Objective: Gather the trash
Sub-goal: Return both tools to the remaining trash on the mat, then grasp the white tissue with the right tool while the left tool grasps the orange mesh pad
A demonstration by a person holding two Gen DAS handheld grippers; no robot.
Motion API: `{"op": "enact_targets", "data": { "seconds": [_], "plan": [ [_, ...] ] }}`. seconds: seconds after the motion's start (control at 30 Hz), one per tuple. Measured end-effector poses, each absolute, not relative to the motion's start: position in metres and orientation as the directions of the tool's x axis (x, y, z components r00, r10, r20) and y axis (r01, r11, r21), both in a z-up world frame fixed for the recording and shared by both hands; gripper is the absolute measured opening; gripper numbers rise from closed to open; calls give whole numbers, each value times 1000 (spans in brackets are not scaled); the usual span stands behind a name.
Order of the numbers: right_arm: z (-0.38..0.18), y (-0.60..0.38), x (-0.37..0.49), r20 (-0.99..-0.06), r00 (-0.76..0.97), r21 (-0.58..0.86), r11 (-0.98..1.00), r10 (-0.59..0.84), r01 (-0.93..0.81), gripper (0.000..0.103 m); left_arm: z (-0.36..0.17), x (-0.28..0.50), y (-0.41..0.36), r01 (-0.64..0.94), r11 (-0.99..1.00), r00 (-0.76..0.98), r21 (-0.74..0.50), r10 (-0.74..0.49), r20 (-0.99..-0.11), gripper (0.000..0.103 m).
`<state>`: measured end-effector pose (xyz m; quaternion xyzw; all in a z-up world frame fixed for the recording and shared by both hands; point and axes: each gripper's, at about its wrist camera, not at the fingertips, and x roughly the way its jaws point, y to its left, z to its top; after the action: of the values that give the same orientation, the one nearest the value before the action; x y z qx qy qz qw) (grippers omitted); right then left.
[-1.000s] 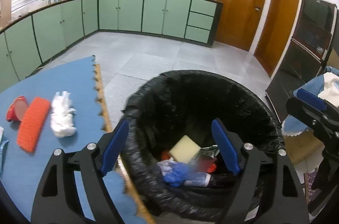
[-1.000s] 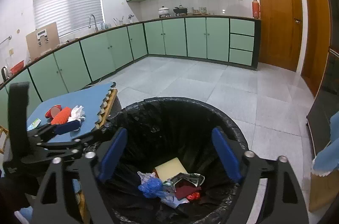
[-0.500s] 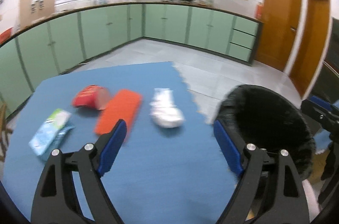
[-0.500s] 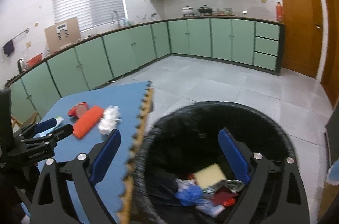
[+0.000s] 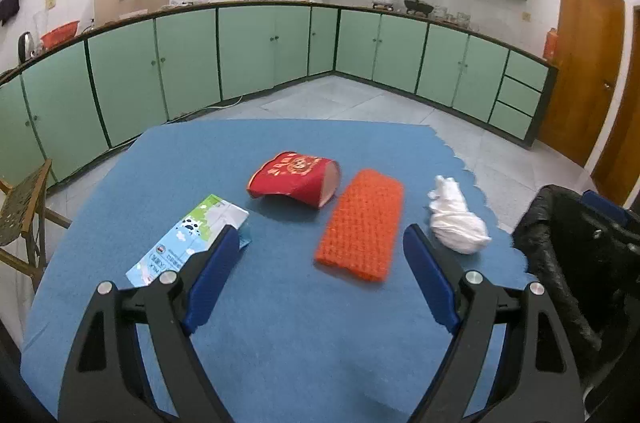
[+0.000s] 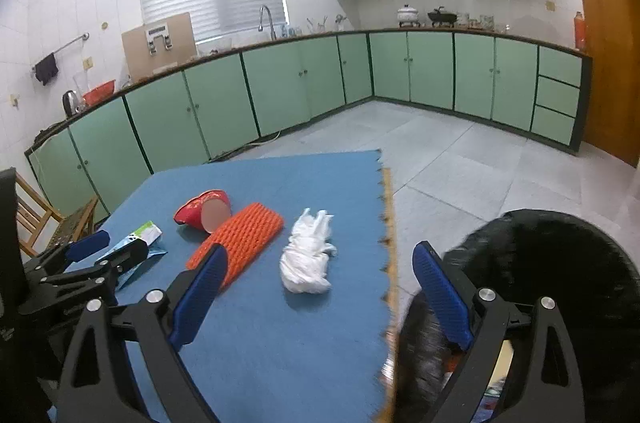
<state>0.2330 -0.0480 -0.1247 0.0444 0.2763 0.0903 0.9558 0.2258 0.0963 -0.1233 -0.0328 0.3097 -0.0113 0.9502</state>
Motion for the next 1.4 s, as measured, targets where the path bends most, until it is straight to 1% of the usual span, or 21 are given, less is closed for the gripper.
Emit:
{"op": "enact_targets", "data": {
  "seconds": [0.4,0.5,0.7,0.77,0.8,0.83,0.93,1.03,1.1,1.23,1.4],
  "plan": [
    [-164,-32,292,-599,788,106,990,142,-97,91,-147,244,112,-31,997,784,-71,-20,-621,81],
    [-172,-29,302,-623,771,88,991,132,-98,88,-150,247,111,-39,997,776,-74,-17,-630,81],
    [-188,-22,319,-686,714,81,990,142,-119,73,-155,251,109,-33,997,767,-74,-22,-641,81],
    [-192,-21,322,-703,695,83,988,151,-130,63,-157,252,109,-31,997,765,-75,-24,-644,81],
    [-194,-21,323,-711,685,88,987,159,-137,60,-157,252,109,-29,997,764,-74,-26,-645,81],
    [-195,-21,324,-717,677,94,985,167,-143,55,-157,253,108,-27,997,763,-73,-27,-646,81],
    [-199,-17,325,-733,649,113,977,203,-178,37,-159,256,104,-20,997,758,-79,-36,-651,81],
    [-198,-16,321,-728,653,110,976,208,-189,30,-160,260,100,-13,996,755,-83,-45,-655,81],
    [-196,-20,318,-723,655,122,973,221,-193,28,-161,264,96,-6,996,748,-90,-55,-661,81],
    [-189,-30,308,-704,675,130,974,221,-184,28,-165,273,85,10,996,734,-93,-71,-675,81],
    [-185,-36,303,-694,685,123,975,219,-187,28,-175,288,71,26,996,694,-82,-77,-716,80]
  ]
}}
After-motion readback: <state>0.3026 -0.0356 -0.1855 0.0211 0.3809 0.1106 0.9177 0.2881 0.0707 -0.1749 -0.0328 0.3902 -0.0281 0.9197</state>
